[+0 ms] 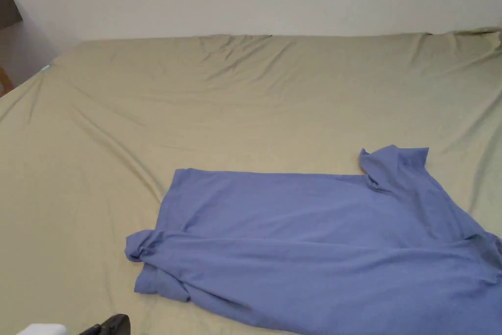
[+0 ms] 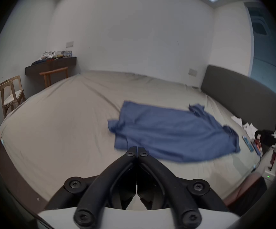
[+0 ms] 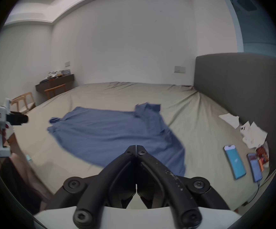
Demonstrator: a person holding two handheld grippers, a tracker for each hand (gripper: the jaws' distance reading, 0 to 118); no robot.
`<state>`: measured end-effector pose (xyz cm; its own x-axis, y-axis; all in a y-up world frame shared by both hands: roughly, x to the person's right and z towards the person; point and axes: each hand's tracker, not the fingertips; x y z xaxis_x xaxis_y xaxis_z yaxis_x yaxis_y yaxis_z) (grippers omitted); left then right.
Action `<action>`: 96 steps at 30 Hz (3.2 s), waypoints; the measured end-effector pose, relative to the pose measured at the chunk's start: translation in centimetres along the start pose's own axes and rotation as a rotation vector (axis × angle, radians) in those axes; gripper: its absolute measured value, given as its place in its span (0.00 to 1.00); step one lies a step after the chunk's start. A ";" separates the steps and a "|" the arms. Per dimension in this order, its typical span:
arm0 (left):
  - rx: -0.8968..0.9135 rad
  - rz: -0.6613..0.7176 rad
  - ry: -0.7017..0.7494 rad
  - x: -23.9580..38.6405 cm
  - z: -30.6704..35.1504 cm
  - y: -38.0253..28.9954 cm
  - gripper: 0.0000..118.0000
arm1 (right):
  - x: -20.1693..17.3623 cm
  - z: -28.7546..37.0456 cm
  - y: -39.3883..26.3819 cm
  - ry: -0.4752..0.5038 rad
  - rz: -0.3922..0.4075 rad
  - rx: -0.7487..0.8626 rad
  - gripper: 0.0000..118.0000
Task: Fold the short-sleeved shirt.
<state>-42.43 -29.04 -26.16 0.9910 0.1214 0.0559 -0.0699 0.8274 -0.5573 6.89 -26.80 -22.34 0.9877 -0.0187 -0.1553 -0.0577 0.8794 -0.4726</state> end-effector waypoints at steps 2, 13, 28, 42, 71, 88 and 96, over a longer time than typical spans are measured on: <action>-0.066 -0.009 -0.013 -0.2 -1.2 -1.2 0.00 | -1.2 0.5 -0.9 0.035 0.013 -0.031 0.01; -0.188 0.031 0.033 -4.6 -17.0 4.6 1.00 | -3.5 -0.7 -1.6 0.100 0.029 -0.100 0.01; -0.239 -0.270 -0.058 0.9 -17.3 1.9 0.04 | -2.4 -4.5 -2.0 0.100 0.026 -0.149 0.01; -0.170 -0.159 -0.020 -0.8 -13.6 4.1 0.04 | 12.5 -14.4 -1.8 -0.181 -0.013 -0.359 0.89; -0.286 -0.085 -0.084 -2.8 -0.3 -0.6 0.05 | 9.6 1.2 -4.6 0.023 -0.035 -0.428 0.09; 0.159 0.088 0.105 0.6 9.9 -2.4 0.01 | -4.3 9.9 -3.0 -0.112 -0.015 0.216 0.03; 0.114 0.001 0.002 -1.2 -2.5 5.1 0.00 | -5.1 3.9 -2.0 -0.016 0.065 0.106 0.02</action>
<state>-43.70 -26.33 -31.18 0.9912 0.1212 0.0540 -0.0832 0.8844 -0.4592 2.54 -26.58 -17.23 0.9845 0.0470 -0.1688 -0.1071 0.9237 -0.3678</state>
